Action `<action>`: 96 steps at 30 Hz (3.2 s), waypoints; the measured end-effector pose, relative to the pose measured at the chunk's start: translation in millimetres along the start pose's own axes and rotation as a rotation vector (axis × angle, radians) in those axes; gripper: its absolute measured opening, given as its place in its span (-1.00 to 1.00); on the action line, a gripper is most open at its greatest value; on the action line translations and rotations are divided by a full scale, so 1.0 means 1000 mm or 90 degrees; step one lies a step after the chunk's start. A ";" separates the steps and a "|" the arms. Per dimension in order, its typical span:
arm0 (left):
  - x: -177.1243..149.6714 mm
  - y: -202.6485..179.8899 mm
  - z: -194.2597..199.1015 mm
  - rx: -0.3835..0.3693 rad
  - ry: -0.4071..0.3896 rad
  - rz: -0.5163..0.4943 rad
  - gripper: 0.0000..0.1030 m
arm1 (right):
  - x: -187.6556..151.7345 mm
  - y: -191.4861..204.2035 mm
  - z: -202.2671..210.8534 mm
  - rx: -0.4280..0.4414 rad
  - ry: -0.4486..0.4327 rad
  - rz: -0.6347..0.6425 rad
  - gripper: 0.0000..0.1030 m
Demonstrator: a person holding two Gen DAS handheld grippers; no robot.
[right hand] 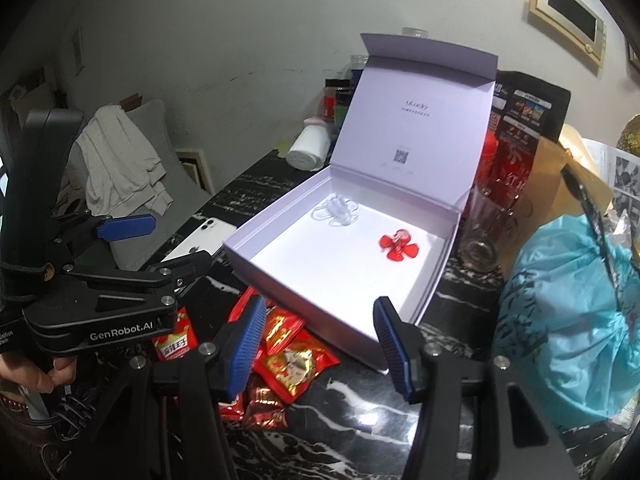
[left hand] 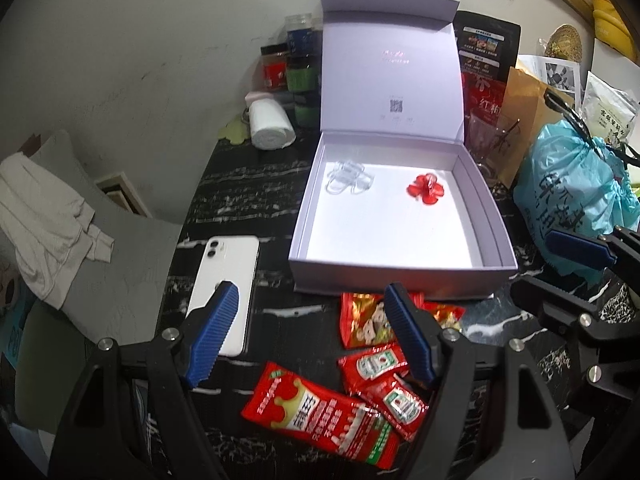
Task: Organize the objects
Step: 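Withdraw both tools from the box back toward the snack pile, then grasp a red-gold snack packet with left tool while right grasps the cartoon-face packet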
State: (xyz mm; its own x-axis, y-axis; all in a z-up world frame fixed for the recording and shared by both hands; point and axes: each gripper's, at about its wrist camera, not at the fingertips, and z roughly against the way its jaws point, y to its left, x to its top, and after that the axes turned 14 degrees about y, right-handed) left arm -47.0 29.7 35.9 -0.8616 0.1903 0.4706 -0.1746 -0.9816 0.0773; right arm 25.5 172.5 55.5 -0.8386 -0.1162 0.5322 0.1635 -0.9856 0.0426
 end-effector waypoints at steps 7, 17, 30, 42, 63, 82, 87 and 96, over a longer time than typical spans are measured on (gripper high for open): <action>-0.018 0.012 -0.011 -0.001 0.026 0.020 0.45 | -0.013 0.012 -0.014 0.024 0.021 0.016 0.09; -0.036 0.024 -0.029 -0.011 0.064 0.043 0.45 | -0.029 0.023 -0.039 0.052 0.056 0.027 0.09; -0.045 0.020 -0.058 -0.039 0.098 0.025 0.45 | -0.045 0.011 -0.072 0.086 0.096 -0.039 0.09; -0.028 0.018 -0.074 -0.048 0.089 -0.001 0.45 | -0.029 -0.001 -0.107 0.075 0.139 -0.117 0.14; -0.001 -0.027 -0.097 -0.159 0.114 -0.081 0.50 | -0.044 -0.016 -0.108 0.077 0.157 -0.098 -0.05; 0.003 -0.052 -0.112 -0.123 0.130 -0.119 0.30 | -0.060 -0.025 -0.097 0.076 0.139 -0.102 -0.08; 0.001 -0.053 -0.108 -0.122 0.120 -0.129 -0.05 | -0.060 -0.024 -0.096 0.076 0.134 -0.095 -0.15; -0.005 -0.050 -0.093 -0.145 0.109 -0.127 -0.21 | -0.062 -0.022 -0.084 0.082 0.114 -0.091 -0.17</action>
State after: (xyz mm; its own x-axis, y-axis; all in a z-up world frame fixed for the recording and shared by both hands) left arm -78.6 78.9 -51.8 -0.8637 0.3971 0.3102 -0.4330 -0.8998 -0.0537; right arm 30.2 190.7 -49.7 -0.9347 -0.0083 0.3555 0.0922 -0.9712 0.2198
